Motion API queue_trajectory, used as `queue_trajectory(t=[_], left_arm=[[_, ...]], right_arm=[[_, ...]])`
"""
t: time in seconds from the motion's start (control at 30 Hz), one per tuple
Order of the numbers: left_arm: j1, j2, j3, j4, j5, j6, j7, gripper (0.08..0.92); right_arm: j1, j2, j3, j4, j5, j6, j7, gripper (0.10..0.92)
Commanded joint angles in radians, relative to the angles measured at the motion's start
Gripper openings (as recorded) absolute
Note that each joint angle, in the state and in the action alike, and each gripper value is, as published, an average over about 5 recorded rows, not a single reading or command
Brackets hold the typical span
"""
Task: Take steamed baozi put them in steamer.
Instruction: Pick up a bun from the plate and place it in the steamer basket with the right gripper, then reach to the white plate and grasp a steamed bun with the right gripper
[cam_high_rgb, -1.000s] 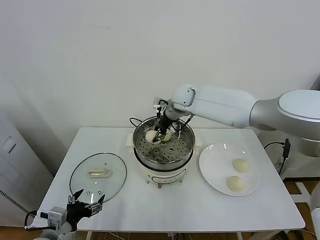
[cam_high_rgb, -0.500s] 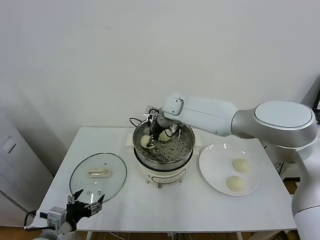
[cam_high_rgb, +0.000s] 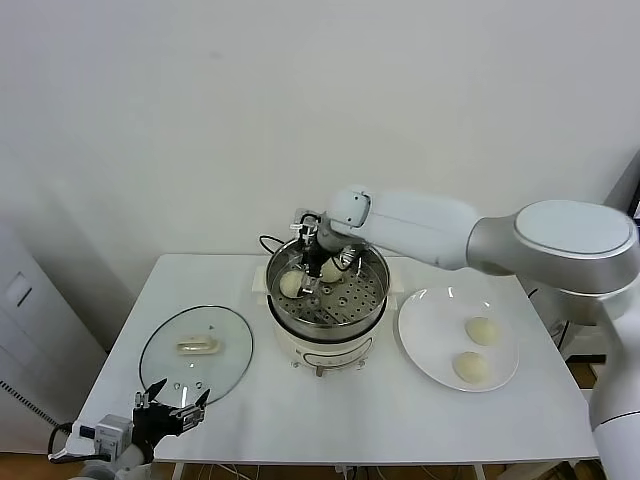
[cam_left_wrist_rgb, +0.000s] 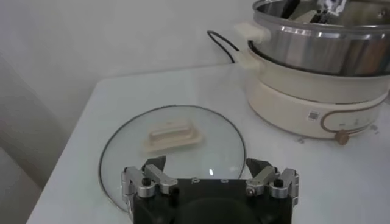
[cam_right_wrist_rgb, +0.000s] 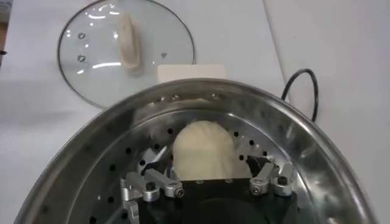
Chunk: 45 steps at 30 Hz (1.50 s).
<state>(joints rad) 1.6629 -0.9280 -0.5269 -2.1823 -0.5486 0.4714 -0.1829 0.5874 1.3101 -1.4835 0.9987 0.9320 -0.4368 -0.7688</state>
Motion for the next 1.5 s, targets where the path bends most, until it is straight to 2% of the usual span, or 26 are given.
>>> queue_trajectory(t=[0.03,0.2,0.4,0.6,1.0,1.5], left_arm=[[0.012,-0.006,-0.001,-0.003,0.004,-0.002,0.001,0.823],[0.014,-0.012,-0.009,-0.006,0.002,-0.004,0.001,0.823],[0.014,-0.009,-0.014,-0.012,-0.003,-0.007,0.002,0.823],[0.016,-0.015,-0.012,-0.018,-0.002,-0.008,0.002,0.823],[0.017,-0.02,-0.011,-0.03,0.002,-0.001,-0.002,0.823],[0.022,-0.025,-0.008,-0.029,0.007,0.0,-0.002,0.823]], right_arm=[[0.218,-0.302,-0.04,0.134,-0.124,0.109,-0.271,0.822],[0.289,-0.477,-0.099,0.187,-0.269,0.193,-0.391,0.823],[0.274,-0.676,-0.114,0.237,-0.405,0.272,-0.447,0.823],[0.171,-0.771,-0.057,0.245,-0.52,0.335,-0.471,0.823],[-0.09,-0.733,0.123,0.187,-0.635,0.422,-0.47,0.823],[-0.272,-0.681,0.217,0.138,-0.753,0.474,-0.433,0.823]])
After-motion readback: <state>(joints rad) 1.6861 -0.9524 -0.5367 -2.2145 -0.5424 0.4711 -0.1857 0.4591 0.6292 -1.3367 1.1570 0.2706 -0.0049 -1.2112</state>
